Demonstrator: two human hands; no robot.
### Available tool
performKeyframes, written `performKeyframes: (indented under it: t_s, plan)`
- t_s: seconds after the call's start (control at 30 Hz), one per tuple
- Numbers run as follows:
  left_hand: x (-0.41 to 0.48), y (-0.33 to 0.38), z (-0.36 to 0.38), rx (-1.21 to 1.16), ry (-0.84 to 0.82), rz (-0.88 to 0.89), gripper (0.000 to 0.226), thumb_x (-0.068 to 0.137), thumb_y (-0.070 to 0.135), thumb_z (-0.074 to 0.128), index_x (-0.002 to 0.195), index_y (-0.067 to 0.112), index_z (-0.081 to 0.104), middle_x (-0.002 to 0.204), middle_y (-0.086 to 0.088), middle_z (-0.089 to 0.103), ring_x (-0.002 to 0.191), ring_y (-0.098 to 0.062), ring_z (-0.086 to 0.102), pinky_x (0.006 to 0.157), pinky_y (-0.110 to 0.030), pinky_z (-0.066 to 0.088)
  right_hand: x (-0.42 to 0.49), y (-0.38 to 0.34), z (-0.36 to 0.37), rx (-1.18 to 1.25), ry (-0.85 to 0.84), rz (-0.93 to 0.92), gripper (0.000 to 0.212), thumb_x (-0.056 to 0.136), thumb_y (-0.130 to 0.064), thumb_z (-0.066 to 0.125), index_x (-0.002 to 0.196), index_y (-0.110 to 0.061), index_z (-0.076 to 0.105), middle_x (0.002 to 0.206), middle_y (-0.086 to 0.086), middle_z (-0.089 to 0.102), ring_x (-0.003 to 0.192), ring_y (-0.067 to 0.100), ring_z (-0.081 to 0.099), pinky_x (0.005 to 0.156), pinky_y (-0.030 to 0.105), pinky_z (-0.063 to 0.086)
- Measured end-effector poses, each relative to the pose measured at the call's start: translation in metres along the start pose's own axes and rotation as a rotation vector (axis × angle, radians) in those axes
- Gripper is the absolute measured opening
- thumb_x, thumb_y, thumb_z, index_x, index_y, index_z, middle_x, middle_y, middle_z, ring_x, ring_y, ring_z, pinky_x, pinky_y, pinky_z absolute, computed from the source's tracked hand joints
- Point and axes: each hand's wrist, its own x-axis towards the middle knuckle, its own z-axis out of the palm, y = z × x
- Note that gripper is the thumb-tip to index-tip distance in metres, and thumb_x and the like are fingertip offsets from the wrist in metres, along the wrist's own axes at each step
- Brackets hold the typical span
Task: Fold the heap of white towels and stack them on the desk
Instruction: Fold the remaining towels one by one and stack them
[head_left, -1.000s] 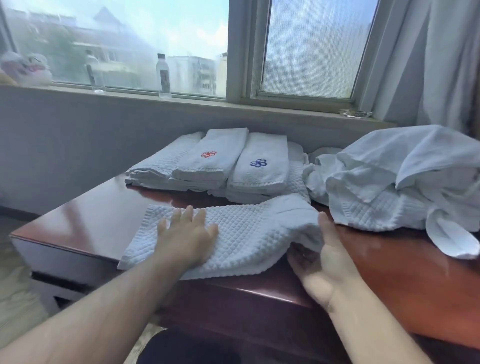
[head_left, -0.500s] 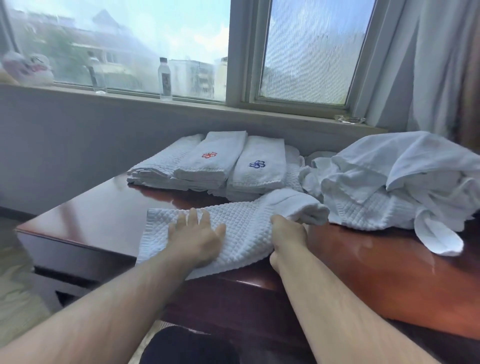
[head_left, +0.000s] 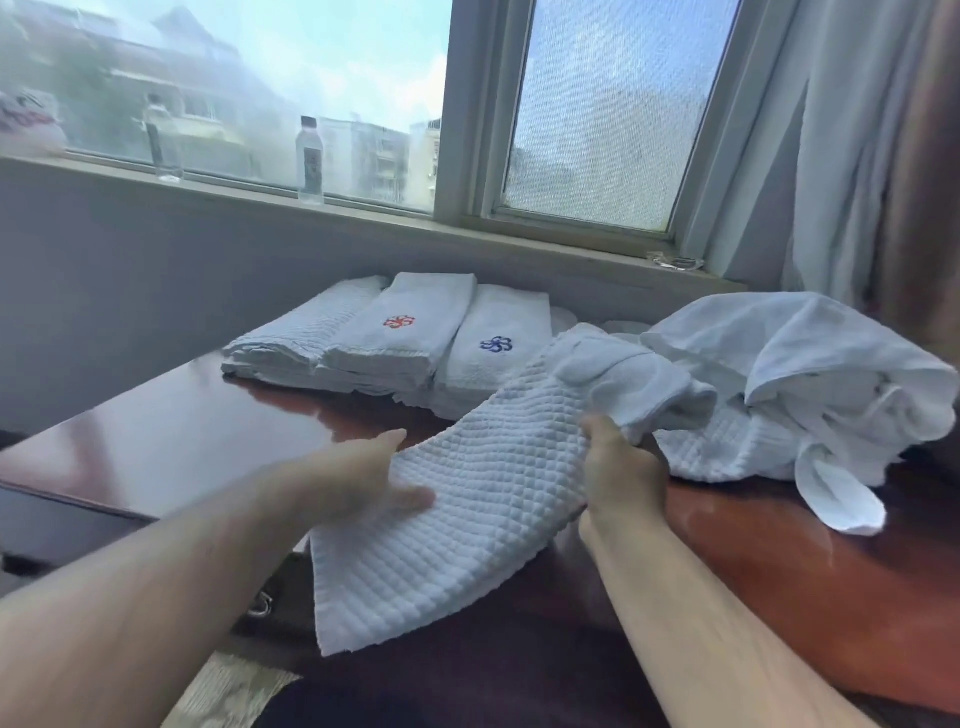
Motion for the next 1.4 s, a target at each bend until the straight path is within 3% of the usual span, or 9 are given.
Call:
performKeyframes:
  t_s: [0.1, 0.17, 0.27, 0.4, 0.5, 0.67, 0.8, 1.13, 1.4]
  plan:
    - [0.016, -0.005, 0.000, -0.068, -0.033, -0.002, 0.109, 0.068, 0.079, 0.070, 0.156, 0.028, 0.030, 0.155, 0.005, 0.043, 0.138, -0.019, 0.046, 0.113, -0.034, 0.034, 0.015, -0.005, 0.006, 0.018, -0.128, -0.054, 0.021, 0.071, -0.021, 0.072, 0.091, -0.017, 0.074, 0.090, 0.004, 0.078, 0.084, 0.027, 0.076, 0.070, 0.044, 0.062]
    - [0.024, -0.012, 0.001, -0.158, -0.061, 0.015, 0.086, 0.055, 0.082, 0.074, 0.125, 0.034, 0.062, 0.127, 0.013, 0.067, 0.113, -0.013, 0.063, 0.104, -0.034, 0.047, 0.023, -0.010, 0.014, 0.013, -0.229, -0.086, 0.023, 0.070, -0.023, 0.071, 0.092, -0.018, 0.076, 0.092, 0.006, 0.078, 0.083, 0.026, 0.076, 0.064, 0.038, 0.060]
    - [0.029, -0.029, -0.002, -0.379, -0.097, 0.042, 0.069, 0.045, 0.083, 0.078, 0.090, 0.031, 0.072, 0.087, 0.022, 0.074, 0.087, -0.003, 0.069, 0.088, -0.031, 0.055, 0.034, -0.019, 0.035, -0.001, -0.356, -0.122, 0.020, 0.072, -0.024, 0.070, 0.090, -0.024, 0.077, 0.092, 0.006, 0.078, 0.083, 0.025, 0.077, 0.062, 0.035, 0.060]
    - [0.021, -0.048, -0.015, -0.623, 0.046, 0.093, 0.053, 0.066, 0.067, 0.080, 0.105, 0.033, 0.071, 0.099, 0.018, 0.076, 0.094, -0.004, 0.071, 0.095, -0.039, 0.055, 0.059, -0.025, 0.075, 0.006, -0.424, -0.105, 0.018, 0.077, -0.019, 0.069, 0.093, -0.021, 0.076, 0.095, 0.010, 0.078, 0.086, 0.031, 0.076, 0.067, 0.044, 0.061]
    - [0.016, -0.059, -0.039, -0.620, 0.181, 0.070, 0.050, 0.076, 0.064, 0.076, 0.112, 0.029, 0.070, 0.106, 0.012, 0.075, 0.100, -0.010, 0.070, 0.096, -0.039, 0.054, 0.082, -0.029, 0.116, 0.035, -0.490, -0.047, 0.034, 0.081, -0.015, 0.068, 0.114, -0.006, 0.070, 0.105, 0.016, 0.076, 0.091, 0.034, 0.074, 0.070, 0.044, 0.061]
    - [0.029, -0.086, -0.093, -0.573, 0.355, -0.003, 0.035, 0.083, 0.057, 0.072, 0.102, 0.028, 0.070, 0.097, 0.013, 0.073, 0.093, -0.008, 0.067, 0.080, -0.019, 0.052, 0.114, -0.033, 0.201, 0.072, -0.587, 0.037, 0.039, 0.088, -0.012, 0.065, 0.127, -0.007, 0.063, 0.114, 0.015, 0.074, 0.097, 0.036, 0.073, 0.073, 0.047, 0.061]
    - [0.044, -0.119, -0.121, -0.731, 0.376, -0.011, 0.031, 0.084, 0.048, 0.077, 0.106, 0.026, 0.072, 0.098, 0.009, 0.077, 0.092, -0.011, 0.073, 0.092, -0.039, 0.056, 0.129, -0.029, 0.267, 0.129, -0.643, 0.072, 0.040, 0.085, -0.012, 0.067, 0.125, -0.007, 0.064, 0.111, 0.016, 0.074, 0.095, 0.037, 0.073, 0.074, 0.049, 0.060]
    - [0.125, -0.198, -0.170, -0.942, 0.404, -0.082, 0.039, 0.080, 0.052, 0.078, 0.103, 0.021, 0.073, 0.090, 0.008, 0.078, 0.081, -0.013, 0.076, 0.071, -0.028, 0.058, 0.196, 0.016, 0.397, 0.123, -0.665, 0.228, 0.042, 0.090, -0.009, 0.068, 0.130, 0.000, 0.058, 0.114, 0.022, 0.072, 0.095, 0.037, 0.073, 0.072, 0.046, 0.061]
    - [0.206, -0.219, -0.164, -1.064, 0.324, -0.124, 0.040, 0.083, 0.048, 0.077, 0.106, 0.016, 0.072, 0.093, 0.001, 0.079, 0.084, -0.019, 0.077, 0.074, -0.031, 0.061, 0.263, 0.076, 0.447, -0.215, -0.601, 0.279, 0.036, 0.083, -0.009, 0.067, 0.116, 0.002, 0.060, 0.098, 0.021, 0.073, 0.078, 0.035, 0.074, 0.074, 0.050, 0.062]
